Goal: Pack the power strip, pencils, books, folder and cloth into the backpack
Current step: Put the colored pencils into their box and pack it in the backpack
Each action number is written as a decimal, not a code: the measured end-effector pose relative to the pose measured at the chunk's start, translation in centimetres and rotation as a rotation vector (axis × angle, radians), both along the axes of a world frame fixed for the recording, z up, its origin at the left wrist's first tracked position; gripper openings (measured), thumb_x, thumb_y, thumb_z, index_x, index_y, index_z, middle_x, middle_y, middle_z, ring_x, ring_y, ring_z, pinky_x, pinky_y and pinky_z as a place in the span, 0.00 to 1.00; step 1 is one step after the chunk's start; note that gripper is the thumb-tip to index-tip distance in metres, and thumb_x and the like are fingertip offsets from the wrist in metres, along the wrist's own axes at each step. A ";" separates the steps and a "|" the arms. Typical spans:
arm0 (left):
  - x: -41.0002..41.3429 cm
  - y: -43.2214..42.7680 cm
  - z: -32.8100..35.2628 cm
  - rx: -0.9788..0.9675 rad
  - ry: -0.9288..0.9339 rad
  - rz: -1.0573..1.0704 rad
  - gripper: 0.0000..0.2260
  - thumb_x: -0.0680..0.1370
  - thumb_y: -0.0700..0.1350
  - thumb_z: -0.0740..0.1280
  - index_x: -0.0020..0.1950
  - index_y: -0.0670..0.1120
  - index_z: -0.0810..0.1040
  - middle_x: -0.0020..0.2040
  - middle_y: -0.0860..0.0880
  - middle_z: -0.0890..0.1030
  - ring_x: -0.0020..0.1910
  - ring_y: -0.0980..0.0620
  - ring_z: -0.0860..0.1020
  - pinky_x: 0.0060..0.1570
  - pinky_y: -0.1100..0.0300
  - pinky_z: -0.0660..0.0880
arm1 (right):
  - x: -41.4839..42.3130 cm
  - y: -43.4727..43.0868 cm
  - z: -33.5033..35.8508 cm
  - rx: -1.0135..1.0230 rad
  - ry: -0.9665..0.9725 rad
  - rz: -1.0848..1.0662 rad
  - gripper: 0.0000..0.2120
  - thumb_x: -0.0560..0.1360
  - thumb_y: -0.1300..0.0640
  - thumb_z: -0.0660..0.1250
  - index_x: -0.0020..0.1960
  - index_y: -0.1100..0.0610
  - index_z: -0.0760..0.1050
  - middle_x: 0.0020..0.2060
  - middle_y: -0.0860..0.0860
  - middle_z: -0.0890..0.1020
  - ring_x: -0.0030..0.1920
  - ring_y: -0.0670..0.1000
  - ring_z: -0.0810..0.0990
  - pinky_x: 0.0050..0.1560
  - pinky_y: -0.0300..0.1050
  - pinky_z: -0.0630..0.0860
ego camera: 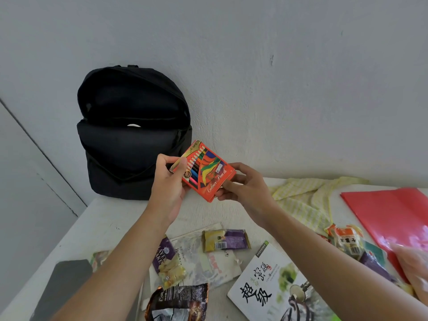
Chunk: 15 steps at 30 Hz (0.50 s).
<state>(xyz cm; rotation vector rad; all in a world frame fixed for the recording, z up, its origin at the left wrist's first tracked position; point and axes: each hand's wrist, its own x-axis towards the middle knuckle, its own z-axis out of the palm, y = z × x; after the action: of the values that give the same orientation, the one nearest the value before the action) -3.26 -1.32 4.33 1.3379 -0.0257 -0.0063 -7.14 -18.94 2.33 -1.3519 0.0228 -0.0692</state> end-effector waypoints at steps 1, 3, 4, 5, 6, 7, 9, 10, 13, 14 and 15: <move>0.0 0.1 -0.1 0.014 0.000 0.010 0.06 0.84 0.46 0.63 0.53 0.46 0.67 0.54 0.41 0.82 0.47 0.50 0.85 0.44 0.57 0.82 | 0.0 -0.1 0.2 0.011 0.000 0.031 0.12 0.77 0.70 0.68 0.60 0.65 0.75 0.42 0.62 0.84 0.38 0.58 0.84 0.43 0.47 0.81; 0.1 0.3 -0.2 0.030 0.004 0.028 0.06 0.84 0.46 0.63 0.53 0.46 0.68 0.53 0.42 0.82 0.46 0.51 0.85 0.45 0.56 0.83 | 0.0 -0.3 0.5 0.069 0.013 0.102 0.14 0.76 0.73 0.66 0.61 0.67 0.75 0.44 0.62 0.83 0.40 0.59 0.84 0.44 0.48 0.82; 0.2 0.5 -0.3 0.036 0.006 0.034 0.06 0.84 0.46 0.63 0.53 0.46 0.68 0.53 0.42 0.82 0.46 0.52 0.85 0.44 0.56 0.83 | 0.0 -0.3 0.7 0.106 0.027 0.140 0.14 0.76 0.73 0.65 0.61 0.68 0.75 0.45 0.63 0.83 0.42 0.60 0.84 0.46 0.50 0.83; 0.3 0.7 -0.3 0.042 0.008 0.038 0.07 0.84 0.47 0.63 0.53 0.45 0.68 0.53 0.42 0.83 0.45 0.52 0.85 0.44 0.56 0.82 | 0.0 -0.3 0.9 0.142 0.044 0.170 0.14 0.77 0.73 0.64 0.62 0.69 0.74 0.46 0.64 0.83 0.43 0.62 0.84 0.48 0.51 0.83; 0.3 0.9 -0.3 0.045 0.013 0.038 0.07 0.84 0.47 0.64 0.53 0.46 0.68 0.53 0.42 0.83 0.45 0.52 0.85 0.43 0.56 0.82 | 0.1 -0.3 1.0 0.176 0.063 0.185 0.13 0.78 0.71 0.62 0.62 0.70 0.74 0.46 0.64 0.83 0.44 0.63 0.84 0.49 0.52 0.83; 0.4 1.0 -0.3 0.046 0.018 0.036 0.07 0.84 0.47 0.64 0.53 0.46 0.68 0.53 0.43 0.83 0.45 0.52 0.85 0.43 0.56 0.82 | 0.1 -0.3 1.1 0.201 0.079 0.187 0.12 0.80 0.68 0.60 0.63 0.70 0.74 0.47 0.65 0.83 0.43 0.63 0.84 0.49 0.53 0.83; 0.5 1.1 -0.3 0.039 0.029 0.029 0.06 0.84 0.47 0.64 0.53 0.46 0.68 0.52 0.43 0.83 0.45 0.52 0.85 0.43 0.56 0.82 | 0.2 -0.2 1.1 0.208 0.080 0.177 0.12 0.83 0.65 0.58 0.62 0.70 0.75 0.47 0.64 0.83 0.43 0.62 0.84 0.48 0.52 0.84; 0.4 1.1 -0.2 0.032 0.033 0.025 0.06 0.84 0.47 0.64 0.53 0.46 0.68 0.52 0.43 0.83 0.45 0.52 0.85 0.43 0.57 0.82 | 0.2 -0.1 1.1 0.198 0.069 0.172 0.12 0.83 0.64 0.58 0.61 0.69 0.75 0.47 0.64 0.83 0.42 0.61 0.85 0.47 0.51 0.84; 0.4 1.2 0.1 0.001 0.034 0.006 0.06 0.84 0.46 0.64 0.52 0.46 0.68 0.50 0.43 0.84 0.44 0.52 0.85 0.43 0.56 0.82 | 0.2 0.0 0.8 0.174 0.041 0.156 0.11 0.84 0.62 0.58 0.61 0.67 0.76 0.47 0.63 0.83 0.41 0.58 0.85 0.47 0.50 0.84; 0.4 1.3 0.2 -0.001 0.035 0.001 0.07 0.84 0.46 0.64 0.51 0.46 0.68 0.49 0.43 0.84 0.44 0.52 0.85 0.43 0.56 0.82 | 0.2 0.0 0.7 0.171 0.026 0.158 0.12 0.84 0.62 0.59 0.61 0.67 0.75 0.47 0.62 0.83 0.42 0.58 0.85 0.47 0.49 0.84; 0.4 1.4 0.3 0.001 0.036 -0.003 0.07 0.84 0.46 0.64 0.51 0.46 0.68 0.49 0.43 0.84 0.44 0.51 0.85 0.43 0.56 0.82 | 0.2 0.0 0.6 0.168 0.007 0.167 0.12 0.83 0.61 0.59 0.62 0.68 0.75 0.47 0.62 0.83 0.42 0.57 0.85 0.47 0.49 0.84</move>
<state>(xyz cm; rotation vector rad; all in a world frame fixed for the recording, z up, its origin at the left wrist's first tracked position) -2.82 0.12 4.59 1.3390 0.0026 -0.0330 -6.92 -18.94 2.89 -1.1818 -0.0771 0.0771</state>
